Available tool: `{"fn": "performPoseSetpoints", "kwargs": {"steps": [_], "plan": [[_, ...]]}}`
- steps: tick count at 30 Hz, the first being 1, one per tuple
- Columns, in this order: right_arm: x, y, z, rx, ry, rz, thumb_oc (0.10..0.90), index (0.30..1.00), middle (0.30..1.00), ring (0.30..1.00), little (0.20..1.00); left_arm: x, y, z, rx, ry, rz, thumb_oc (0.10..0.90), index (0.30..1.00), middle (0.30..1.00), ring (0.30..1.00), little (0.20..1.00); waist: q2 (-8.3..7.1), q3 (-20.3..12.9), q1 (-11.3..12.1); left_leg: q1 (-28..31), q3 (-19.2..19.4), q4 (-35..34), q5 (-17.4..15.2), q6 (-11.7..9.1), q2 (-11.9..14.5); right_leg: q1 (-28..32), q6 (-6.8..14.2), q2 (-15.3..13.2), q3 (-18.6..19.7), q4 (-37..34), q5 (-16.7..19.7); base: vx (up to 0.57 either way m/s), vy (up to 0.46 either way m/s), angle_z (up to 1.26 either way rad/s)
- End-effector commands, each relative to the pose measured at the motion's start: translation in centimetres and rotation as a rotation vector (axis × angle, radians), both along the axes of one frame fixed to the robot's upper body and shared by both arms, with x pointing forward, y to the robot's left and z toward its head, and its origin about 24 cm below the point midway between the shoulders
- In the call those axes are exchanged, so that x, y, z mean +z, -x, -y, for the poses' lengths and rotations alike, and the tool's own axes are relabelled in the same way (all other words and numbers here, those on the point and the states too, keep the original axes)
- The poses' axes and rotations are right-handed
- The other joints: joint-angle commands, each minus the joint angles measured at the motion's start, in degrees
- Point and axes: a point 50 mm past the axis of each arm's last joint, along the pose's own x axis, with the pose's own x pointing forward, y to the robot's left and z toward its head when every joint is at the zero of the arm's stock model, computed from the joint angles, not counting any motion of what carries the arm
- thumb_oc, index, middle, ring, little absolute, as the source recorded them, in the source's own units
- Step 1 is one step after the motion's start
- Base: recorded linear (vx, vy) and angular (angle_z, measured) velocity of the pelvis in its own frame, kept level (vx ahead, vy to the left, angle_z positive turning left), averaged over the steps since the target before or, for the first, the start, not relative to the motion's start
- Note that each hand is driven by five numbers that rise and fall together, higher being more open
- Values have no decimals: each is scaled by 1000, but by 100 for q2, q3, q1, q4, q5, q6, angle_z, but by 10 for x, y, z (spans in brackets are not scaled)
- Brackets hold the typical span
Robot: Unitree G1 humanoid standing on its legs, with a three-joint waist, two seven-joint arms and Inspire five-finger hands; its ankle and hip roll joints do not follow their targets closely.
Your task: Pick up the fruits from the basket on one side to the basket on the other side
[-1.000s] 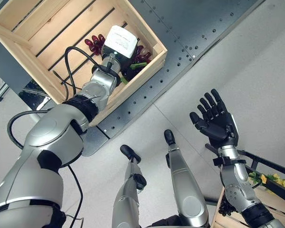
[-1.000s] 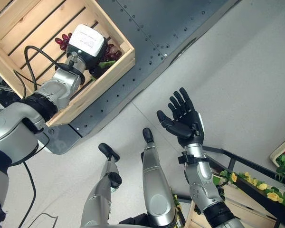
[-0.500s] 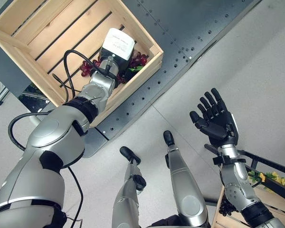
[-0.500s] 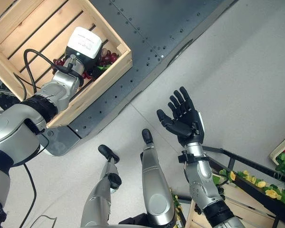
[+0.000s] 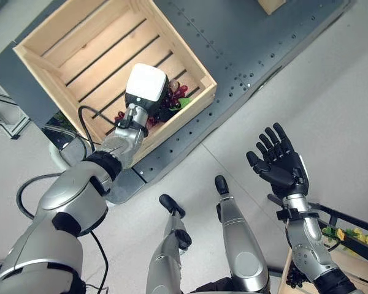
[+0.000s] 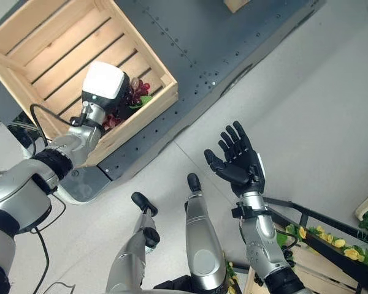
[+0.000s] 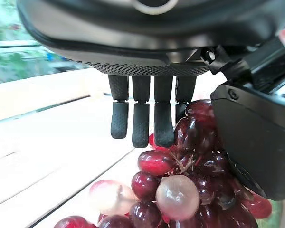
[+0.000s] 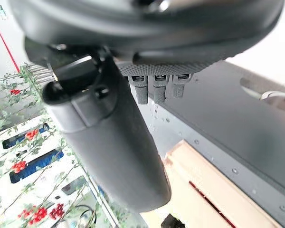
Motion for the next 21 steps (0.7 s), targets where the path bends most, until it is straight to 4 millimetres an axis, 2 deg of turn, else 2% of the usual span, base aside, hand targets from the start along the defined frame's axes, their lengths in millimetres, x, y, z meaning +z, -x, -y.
{"fn": "performPoseSetpoints", "kwargs": {"steps": [1, 6, 16, 19, 21], "plan": [[33, 10, 17, -53, -12, 225, 800, 900, 900, 900, 900, 62, 14, -37, 15, 161, 415, 400, 300, 300, 300, 300, -123, -262, -80, 853, -106, 166, -601, -753, 424, 729, -249, 383, -52, -1675, 888, 0, 19, 10], [32, 18, 16, -61, -16, 223, 800, 900, 900, 900, 900, 48, 30, -48, 16, 283, 549, 400, 300, 300, 300, 300, -105, -493, 24, 1093, -183, 19, -611, -718, 388, 1018, -225, 367, -37, -1848, 878, -5, 20, 7], [30, 20, 6, -49, -24, 193, 800, 900, 900, 900, 900, 28, 45, -50, -21, 464, 637, 400, 300, 300, 300, 300, -143, -911, 147, 1295, -209, -60, -582, -649, 375, 1359, -233, 385, 12, -2121, 986, -2, 5, 12], [28, 24, 4, -53, -27, 189, 800, 900, 900, 900, 900, 21, 54, -47, -98, 628, 705, 400, 300, 300, 300, 300, -185, -1059, 181, 1376, -249, -60, -615, -634, 382, 1511, -217, 373, 16, -2235, 1011, 34, -1, -5], [27, 27, 3, -54, -27, 194, 800, 900, 900, 900, 900, 15, 63, -38, -205, 782, 756, 400, 300, 300, 300, 300, -219, -1171, 225, 1419, -291, -60, -631, -624, 390, 1604, -216, 377, 1, -2265, 1000, 17, 3, -5]]}}
